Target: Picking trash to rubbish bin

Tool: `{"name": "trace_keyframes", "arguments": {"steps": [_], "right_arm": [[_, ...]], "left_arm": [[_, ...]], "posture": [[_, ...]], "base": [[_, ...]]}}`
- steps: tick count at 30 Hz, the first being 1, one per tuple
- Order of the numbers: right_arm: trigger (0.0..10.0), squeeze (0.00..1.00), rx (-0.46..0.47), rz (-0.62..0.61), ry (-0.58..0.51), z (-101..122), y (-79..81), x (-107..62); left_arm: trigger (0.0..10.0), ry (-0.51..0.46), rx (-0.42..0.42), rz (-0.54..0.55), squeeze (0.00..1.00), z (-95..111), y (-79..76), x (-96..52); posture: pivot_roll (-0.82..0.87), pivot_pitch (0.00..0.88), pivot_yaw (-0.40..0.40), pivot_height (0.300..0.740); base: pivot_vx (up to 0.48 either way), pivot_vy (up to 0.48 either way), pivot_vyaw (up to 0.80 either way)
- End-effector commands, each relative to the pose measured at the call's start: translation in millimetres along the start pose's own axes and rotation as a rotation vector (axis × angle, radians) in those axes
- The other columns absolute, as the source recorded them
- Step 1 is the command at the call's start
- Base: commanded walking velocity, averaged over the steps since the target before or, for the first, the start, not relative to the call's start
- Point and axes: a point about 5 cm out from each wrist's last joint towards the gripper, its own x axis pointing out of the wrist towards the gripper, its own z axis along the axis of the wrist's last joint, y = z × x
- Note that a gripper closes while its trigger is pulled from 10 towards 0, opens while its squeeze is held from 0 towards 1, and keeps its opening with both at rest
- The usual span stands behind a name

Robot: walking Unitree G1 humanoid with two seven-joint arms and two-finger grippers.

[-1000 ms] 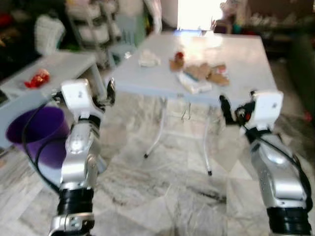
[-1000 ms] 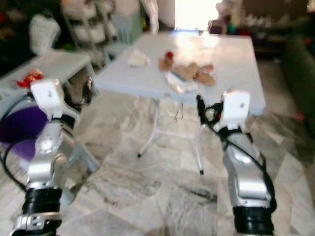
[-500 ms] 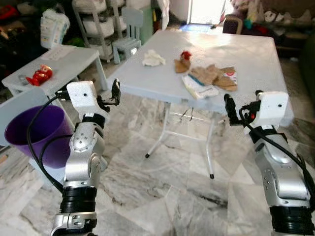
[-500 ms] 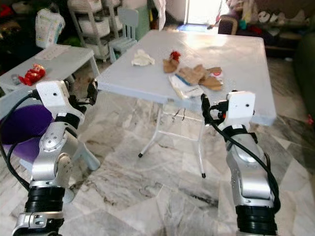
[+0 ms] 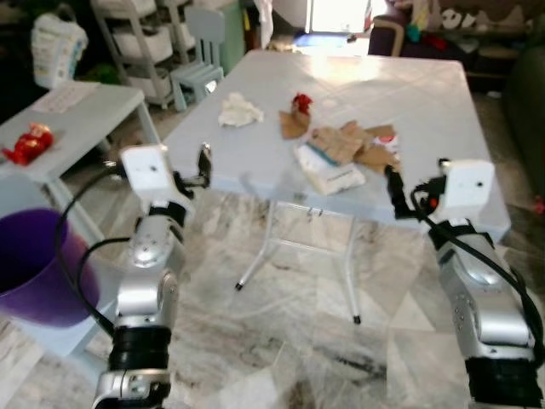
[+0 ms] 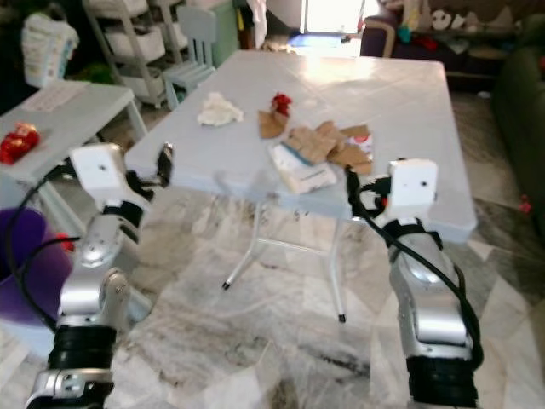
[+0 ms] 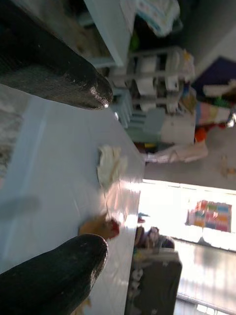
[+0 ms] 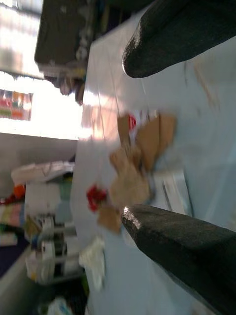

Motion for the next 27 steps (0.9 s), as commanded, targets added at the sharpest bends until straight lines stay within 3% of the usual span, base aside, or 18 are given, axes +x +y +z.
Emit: {"name": "trace_keyframes", "arguments": {"steps": [1, 6, 27], "right_arm": [[10.0, 0.00, 0.007, 0.015, -0.027, 5.7, 5.9, 1.7], [10.0, 0.00, 0.000, 0.019, -0.027, 5.8, 6.4, 1.6], [10.0, 0.00, -0.008, 0.017, -0.027, 6.9, 3.6, 1.7]], "left_arm": [[10.0, -0.008, 0.037, 0.025, 0.00, 3.0, 7.3, -1.1], [10.0, 0.000, 0.016, -0.001, 0.00, 0.5, 2.7, -4.0], [10.0, -0.003, 0.006, 0.018, 0.00, 2.6, 6.1, -0.8]], "posture": [[-0.03, 0.054, 0.010, 0.740], [-0.03, 0.054, 0.009, 0.740], [-0.04, 0.054, 0.003, 0.740]], "base": [[0.000, 0.000, 0.00], [0.000, 0.000, 0.00], [0.000, -0.347, 0.00]]}}
